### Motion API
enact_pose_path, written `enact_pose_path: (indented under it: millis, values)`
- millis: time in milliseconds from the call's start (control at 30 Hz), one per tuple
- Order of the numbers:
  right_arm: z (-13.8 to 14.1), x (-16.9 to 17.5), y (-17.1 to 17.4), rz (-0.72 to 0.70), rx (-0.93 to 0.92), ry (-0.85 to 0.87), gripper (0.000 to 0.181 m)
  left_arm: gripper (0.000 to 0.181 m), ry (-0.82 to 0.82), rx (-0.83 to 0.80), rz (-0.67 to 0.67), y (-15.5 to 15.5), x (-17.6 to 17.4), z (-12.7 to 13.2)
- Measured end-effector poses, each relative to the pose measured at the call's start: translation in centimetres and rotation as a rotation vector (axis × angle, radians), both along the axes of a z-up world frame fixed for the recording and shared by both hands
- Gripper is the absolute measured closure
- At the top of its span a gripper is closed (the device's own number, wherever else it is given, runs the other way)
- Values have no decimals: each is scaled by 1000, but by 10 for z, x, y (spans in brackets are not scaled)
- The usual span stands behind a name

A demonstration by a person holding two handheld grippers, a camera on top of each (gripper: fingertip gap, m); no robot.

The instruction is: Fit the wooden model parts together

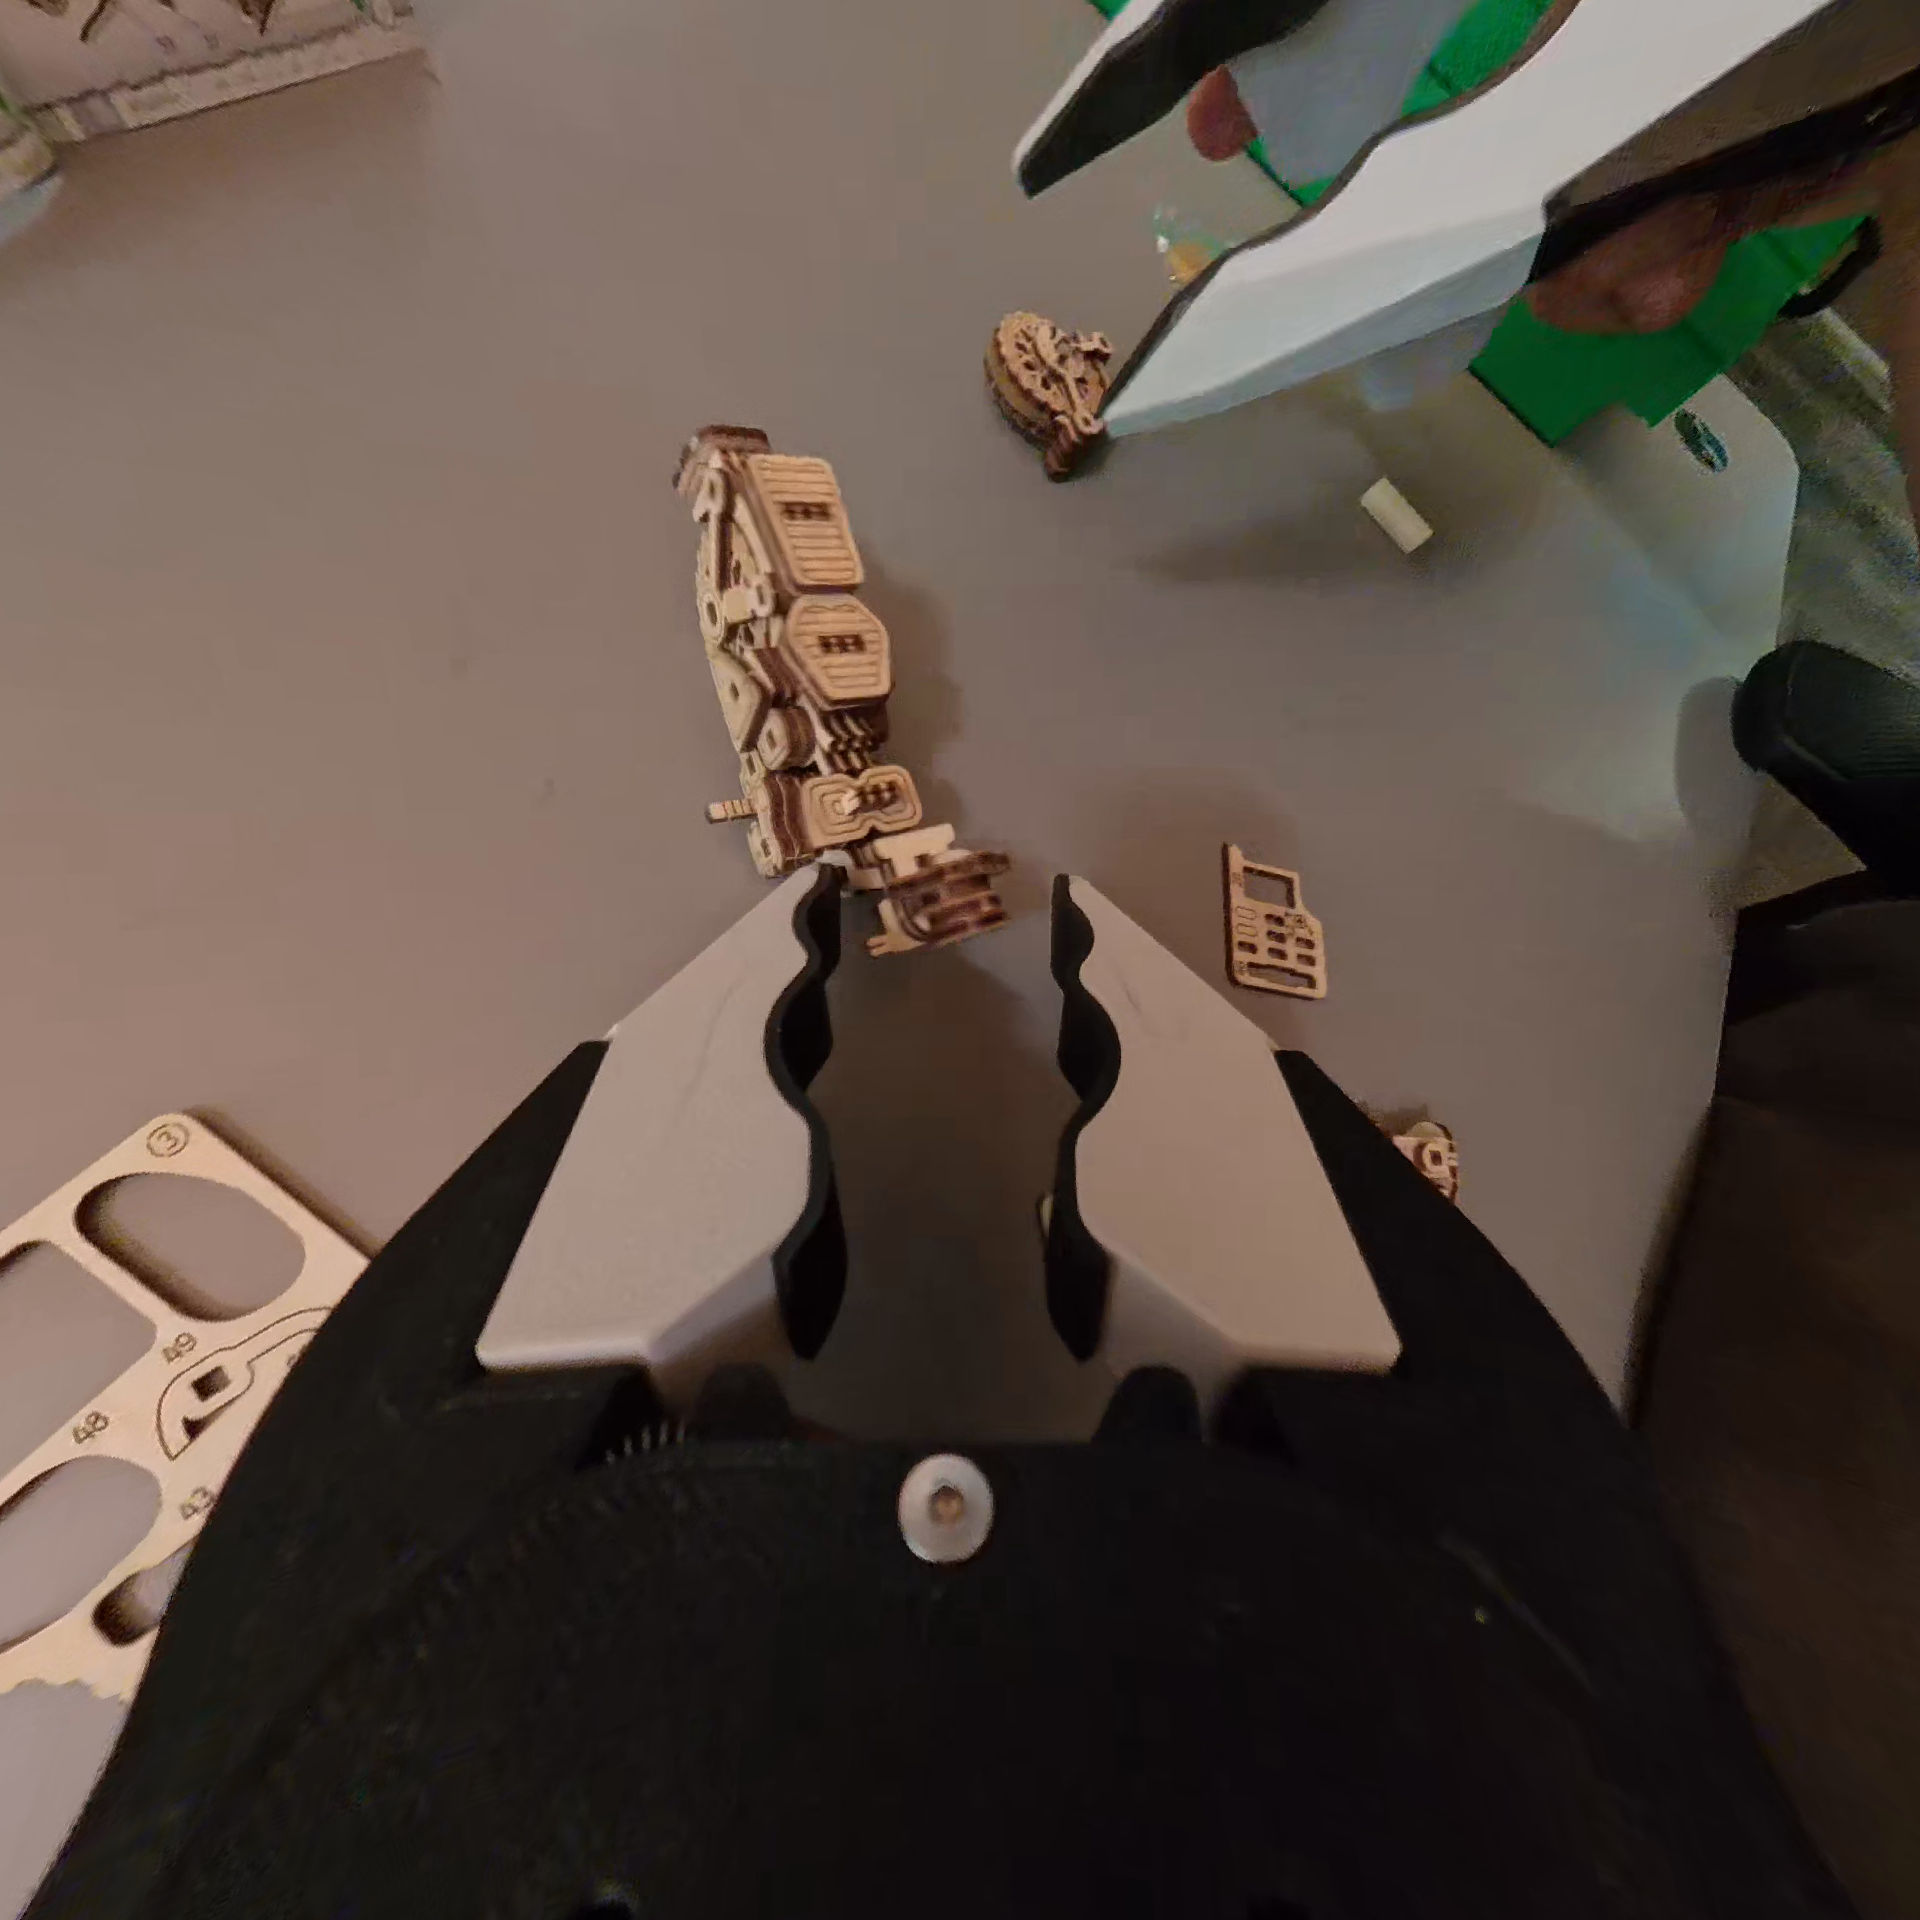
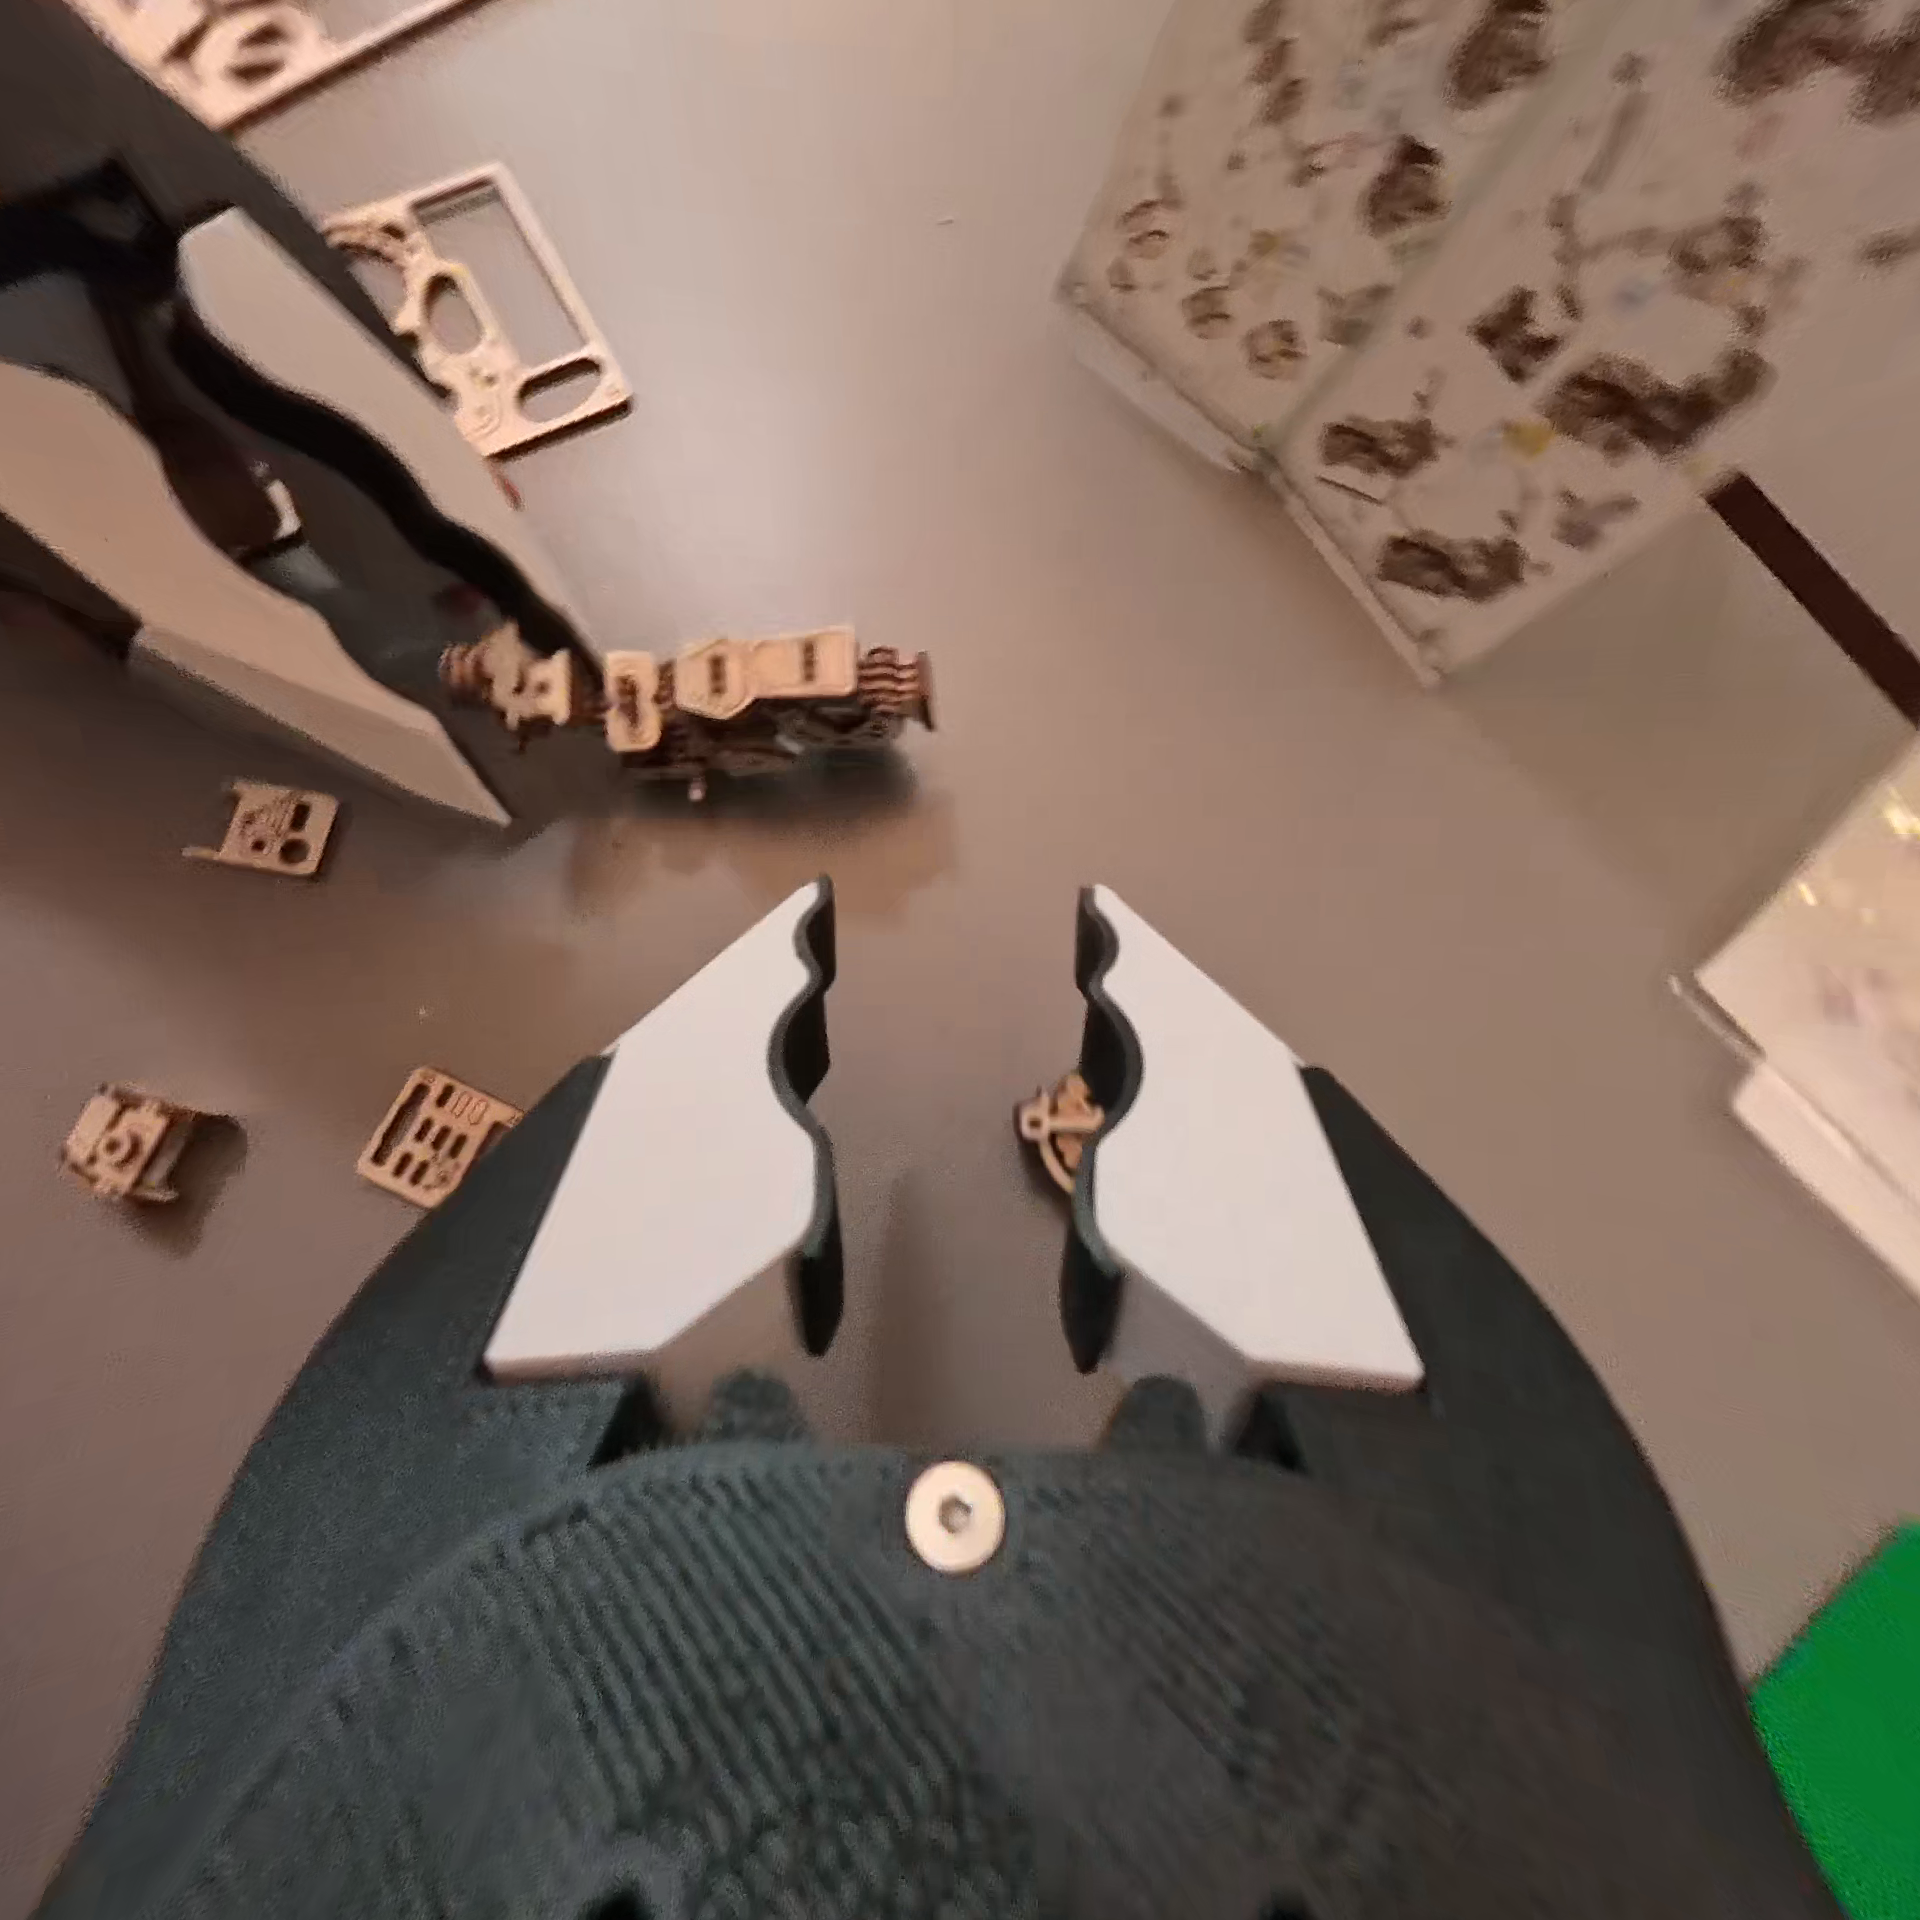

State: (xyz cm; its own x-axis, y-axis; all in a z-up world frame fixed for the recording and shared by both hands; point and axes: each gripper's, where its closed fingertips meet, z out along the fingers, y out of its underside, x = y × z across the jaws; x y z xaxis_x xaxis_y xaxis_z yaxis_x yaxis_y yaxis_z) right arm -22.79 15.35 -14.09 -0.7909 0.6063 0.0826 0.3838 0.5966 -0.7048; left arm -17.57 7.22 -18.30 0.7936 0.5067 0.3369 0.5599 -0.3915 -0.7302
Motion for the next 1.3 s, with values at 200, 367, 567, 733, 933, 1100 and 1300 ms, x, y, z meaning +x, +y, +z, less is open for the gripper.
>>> enact_pose_path:
  millis: [200,367,567,733,933,1100,1300]
  values:
    - [7,-12,88,-431,11,132,140,142,19,-34,-4,8,4,-4]
    - [-3,4,93,-489,-136,83,140,146,-24,-13,42,11,1,-3]
    - [-18,26,49,-409,-231,47,138,155,-286,225,214,20,-2,8]
    - [-30,34,4,-330,-251,-18,135,152,-316,279,202,27,3,11]
    - [-32,30,-20,-431,-491,-210,130,148,-225,254,142,19,5,22]
    - [-28,31,-22,-510,-717,-368,123,143,-194,312,244,11,-20,23]
    - [-33,43,-10,-554,-738,-399,125,137,-260,244,258,30,-34,11]
